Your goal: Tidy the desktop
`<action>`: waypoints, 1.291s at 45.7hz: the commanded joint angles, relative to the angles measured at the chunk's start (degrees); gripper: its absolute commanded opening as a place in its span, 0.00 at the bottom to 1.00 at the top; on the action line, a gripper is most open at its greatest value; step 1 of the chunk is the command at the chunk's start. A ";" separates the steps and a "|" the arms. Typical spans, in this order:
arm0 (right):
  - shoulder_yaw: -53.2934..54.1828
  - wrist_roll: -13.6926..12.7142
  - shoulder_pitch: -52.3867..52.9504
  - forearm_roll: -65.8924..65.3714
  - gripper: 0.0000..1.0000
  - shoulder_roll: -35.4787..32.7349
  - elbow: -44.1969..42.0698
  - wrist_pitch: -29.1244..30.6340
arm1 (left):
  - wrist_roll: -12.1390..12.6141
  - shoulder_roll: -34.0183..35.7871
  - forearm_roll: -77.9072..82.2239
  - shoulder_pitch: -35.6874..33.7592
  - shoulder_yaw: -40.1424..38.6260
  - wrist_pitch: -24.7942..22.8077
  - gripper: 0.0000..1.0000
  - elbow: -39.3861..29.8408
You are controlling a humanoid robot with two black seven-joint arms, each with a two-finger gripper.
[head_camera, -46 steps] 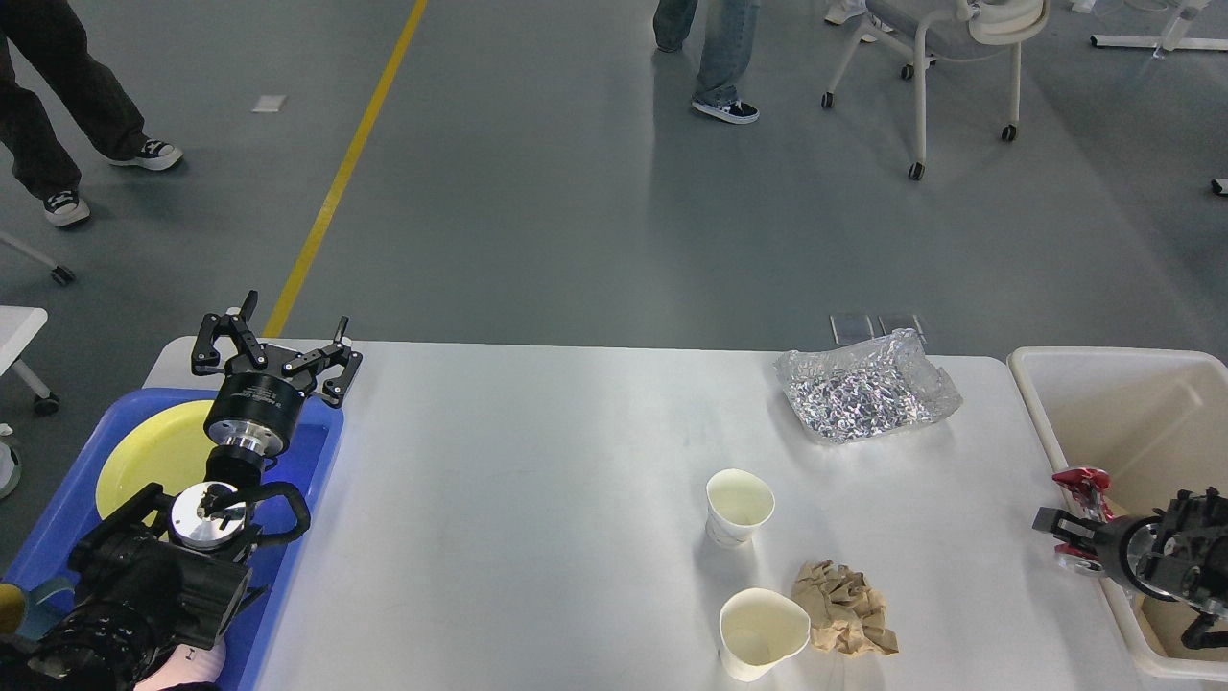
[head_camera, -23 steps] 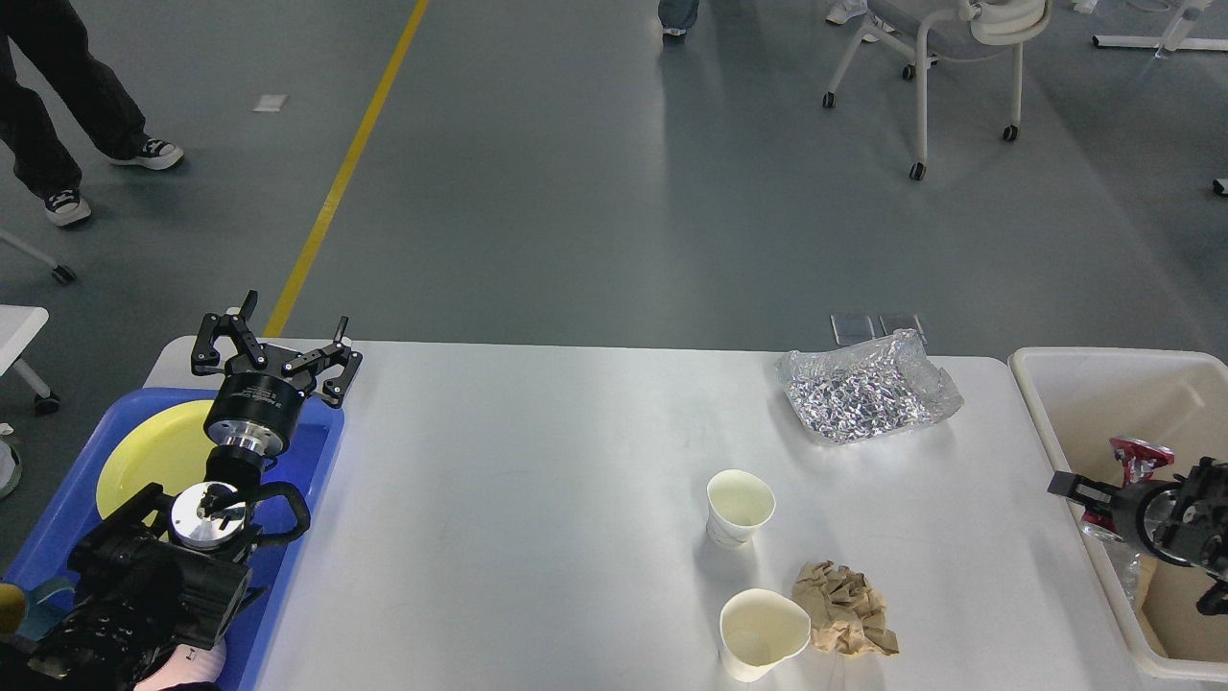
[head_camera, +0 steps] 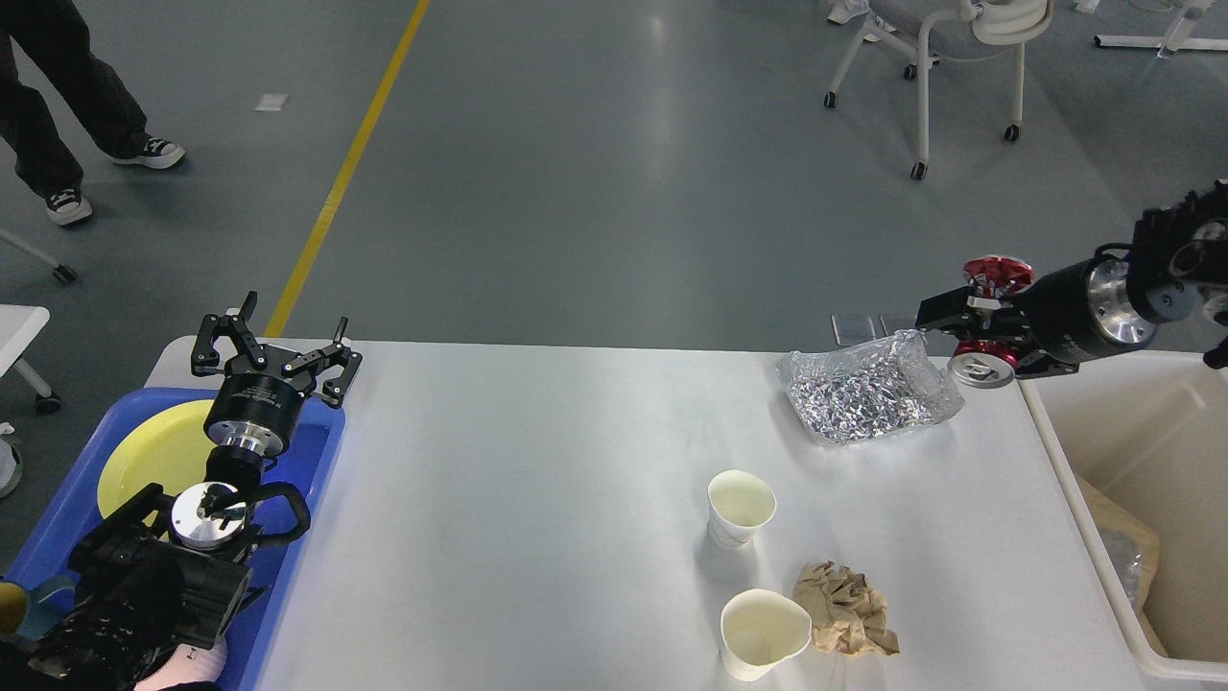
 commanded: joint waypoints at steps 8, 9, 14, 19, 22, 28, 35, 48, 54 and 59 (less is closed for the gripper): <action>-2.98 0.02 19.11 0.06 0.00 11.04 14.34 3.48 | 0.02 -0.02 0.00 0.01 0.00 0.00 1.00 -0.01; -3.06 0.02 19.20 0.15 0.00 11.66 14.34 3.30 | 0.02 -0.02 0.00 0.01 0.00 0.00 1.00 -0.01; -4.38 -0.06 19.12 0.23 0.00 13.16 13.90 2.43 | 0.02 -0.02 0.00 0.01 0.00 0.00 1.00 -0.01; -6.31 0.02 18.94 0.15 0.00 12.81 13.90 0.67 | 0.02 -0.02 0.09 0.01 0.00 0.00 1.00 -0.01; -7.63 0.02 18.41 0.06 0.00 12.46 13.55 -0.38 | 0.02 -0.02 0.00 0.01 0.00 0.00 1.00 -0.01; -10.62 0.02 13.85 -0.12 0.00 10.79 10.13 -3.02 | 0.02 -0.02 0.01 0.01 0.00 0.00 1.00 -0.01; -10.71 0.02 2.43 -0.21 0.00 6.48 0.20 -5.74 | 0.02 -0.02 0.00 0.01 0.00 0.00 1.00 -0.01; -9.57 0.02 -21.29 0.41 0.00 3.14 -19.21 -17.17 | 0.02 -0.02 0.09 0.01 0.00 0.00 1.00 -0.01; -7.29 0.02 -35.53 6.28 0.00 4.02 -35.47 -21.83 | 0.02 -0.02 0.09 0.01 0.00 0.00 1.00 -0.01; -4.91 -0.06 -46.78 14.72 0.00 7.08 -49.44 -22.01 | 0.02 -0.02 0.00 0.01 0.00 0.00 1.00 -0.01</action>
